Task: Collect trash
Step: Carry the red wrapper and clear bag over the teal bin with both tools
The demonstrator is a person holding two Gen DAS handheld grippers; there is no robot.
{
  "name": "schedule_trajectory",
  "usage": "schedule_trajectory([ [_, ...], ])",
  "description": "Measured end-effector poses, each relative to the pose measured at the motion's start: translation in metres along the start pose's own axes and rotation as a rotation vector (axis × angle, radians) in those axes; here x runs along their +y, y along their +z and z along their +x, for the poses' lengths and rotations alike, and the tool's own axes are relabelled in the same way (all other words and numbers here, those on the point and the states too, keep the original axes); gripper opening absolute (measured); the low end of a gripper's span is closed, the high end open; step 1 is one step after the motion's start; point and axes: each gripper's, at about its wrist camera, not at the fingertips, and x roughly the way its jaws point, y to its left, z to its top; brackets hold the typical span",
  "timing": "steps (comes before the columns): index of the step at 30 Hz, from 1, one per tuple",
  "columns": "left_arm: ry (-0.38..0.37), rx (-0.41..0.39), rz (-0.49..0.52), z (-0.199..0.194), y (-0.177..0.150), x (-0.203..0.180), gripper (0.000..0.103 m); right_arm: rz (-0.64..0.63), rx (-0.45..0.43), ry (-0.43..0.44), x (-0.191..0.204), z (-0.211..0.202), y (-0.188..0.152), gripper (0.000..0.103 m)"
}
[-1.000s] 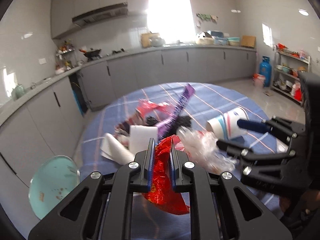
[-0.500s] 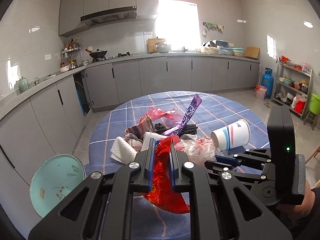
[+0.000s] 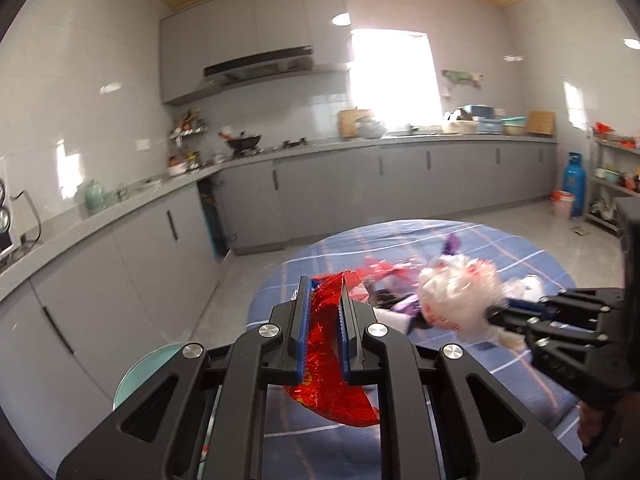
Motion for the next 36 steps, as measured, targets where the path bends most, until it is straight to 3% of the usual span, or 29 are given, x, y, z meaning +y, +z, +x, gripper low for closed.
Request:
schedule_trajectory([
  [4,0.111,-0.007,0.016,0.003,-0.005,0.017,0.012,0.004,-0.021,0.040,0.014,0.012,0.013,0.007],
  [9,0.181,-0.016,0.014,0.002,-0.009,0.035,0.012,-0.003,-0.026,0.093,0.038,0.029,0.023,0.007],
  [36,0.288,0.024,-0.080,-0.005,-0.033,0.120,0.012,-0.103,-0.040,0.222,0.128,0.077,0.059,0.007],
])
